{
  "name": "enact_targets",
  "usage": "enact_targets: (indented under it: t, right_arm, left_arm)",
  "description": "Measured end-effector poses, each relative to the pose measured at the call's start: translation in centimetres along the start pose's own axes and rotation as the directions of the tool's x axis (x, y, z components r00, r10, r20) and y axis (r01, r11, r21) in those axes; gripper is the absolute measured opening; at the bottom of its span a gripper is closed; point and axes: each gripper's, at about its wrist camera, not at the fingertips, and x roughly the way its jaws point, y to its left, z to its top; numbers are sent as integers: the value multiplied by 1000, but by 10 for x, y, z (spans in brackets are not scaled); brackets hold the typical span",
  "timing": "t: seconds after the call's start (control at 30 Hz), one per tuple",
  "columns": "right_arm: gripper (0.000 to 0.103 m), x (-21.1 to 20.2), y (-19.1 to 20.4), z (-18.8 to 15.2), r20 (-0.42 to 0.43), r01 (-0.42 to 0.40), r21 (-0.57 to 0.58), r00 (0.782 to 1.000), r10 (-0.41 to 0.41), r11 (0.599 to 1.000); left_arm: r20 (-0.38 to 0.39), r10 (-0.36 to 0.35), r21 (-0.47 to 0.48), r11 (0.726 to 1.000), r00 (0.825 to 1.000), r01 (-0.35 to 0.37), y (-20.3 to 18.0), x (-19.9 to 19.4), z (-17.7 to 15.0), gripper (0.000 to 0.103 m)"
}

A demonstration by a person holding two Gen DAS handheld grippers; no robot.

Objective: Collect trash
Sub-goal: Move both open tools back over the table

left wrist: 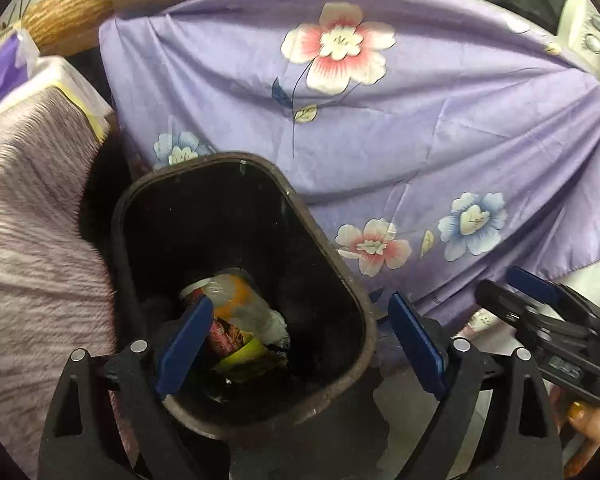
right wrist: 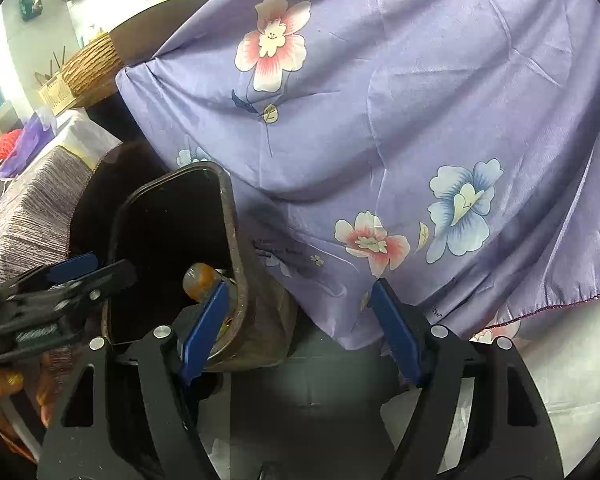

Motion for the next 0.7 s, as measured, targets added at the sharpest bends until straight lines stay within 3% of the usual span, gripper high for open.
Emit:
enact_targets:
  t: [0.3,0.5,0.7]
  right_arm:
    - [77,-7,40,5,18,-66,-65,998,68,996]
    - [80,-16,85,10,29,-149,-144,988,155,978]
    - [80,-25,141,13,13,-238,-246,968,249,940]
  left_arm:
    - [112,-14,-3,1000,994,14,7,-84,-8,97]
    - [182,44,-8,999,982,-43,29,-142,-22,97]
    - [240,143,-80,989,960,-127,67,-187,-40,97]
